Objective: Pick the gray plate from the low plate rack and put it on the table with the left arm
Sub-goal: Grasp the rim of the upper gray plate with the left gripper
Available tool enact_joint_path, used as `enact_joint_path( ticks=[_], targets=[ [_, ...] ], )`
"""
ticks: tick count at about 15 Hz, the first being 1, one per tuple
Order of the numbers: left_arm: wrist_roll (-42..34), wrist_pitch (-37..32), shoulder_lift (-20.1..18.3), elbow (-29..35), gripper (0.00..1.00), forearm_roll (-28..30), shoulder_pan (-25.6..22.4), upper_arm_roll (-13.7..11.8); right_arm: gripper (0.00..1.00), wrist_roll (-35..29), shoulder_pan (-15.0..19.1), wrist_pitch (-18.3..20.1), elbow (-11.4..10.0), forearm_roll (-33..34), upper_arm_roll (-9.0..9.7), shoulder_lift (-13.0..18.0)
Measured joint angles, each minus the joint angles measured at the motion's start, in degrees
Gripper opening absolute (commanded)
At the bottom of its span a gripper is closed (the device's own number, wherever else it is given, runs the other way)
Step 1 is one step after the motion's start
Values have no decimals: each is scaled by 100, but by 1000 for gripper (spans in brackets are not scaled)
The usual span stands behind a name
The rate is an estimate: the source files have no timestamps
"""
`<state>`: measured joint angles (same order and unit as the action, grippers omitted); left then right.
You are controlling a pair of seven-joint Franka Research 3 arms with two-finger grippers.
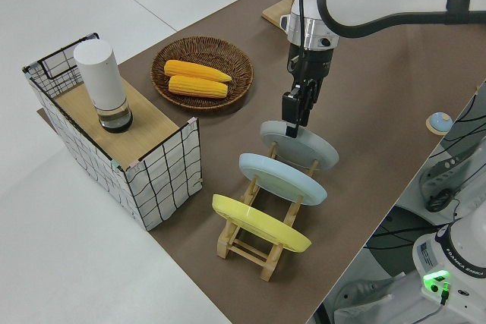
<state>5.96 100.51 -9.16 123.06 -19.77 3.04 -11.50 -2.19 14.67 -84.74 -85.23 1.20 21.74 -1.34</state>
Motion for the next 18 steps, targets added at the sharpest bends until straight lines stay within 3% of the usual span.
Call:
enact_joint_path(
  ticks=[3, 6, 9, 18],
  targets=[
    [0, 37, 27, 40, 412, 0, -44, -12, 983, 0, 0, 0, 0, 0, 0, 0],
    [-4, 58, 35, 55, 147, 0, -52, -61, 983, 0, 0, 0, 0, 0, 0, 0],
    [-5, 70, 35, 62, 19, 0, -53, -88, 983, 0, 0, 0, 0, 0, 0, 0],
    [4, 81, 5, -29, 0, 19, -51, -87, 983, 0, 0, 0, 0, 0, 0, 0]
  ],
)
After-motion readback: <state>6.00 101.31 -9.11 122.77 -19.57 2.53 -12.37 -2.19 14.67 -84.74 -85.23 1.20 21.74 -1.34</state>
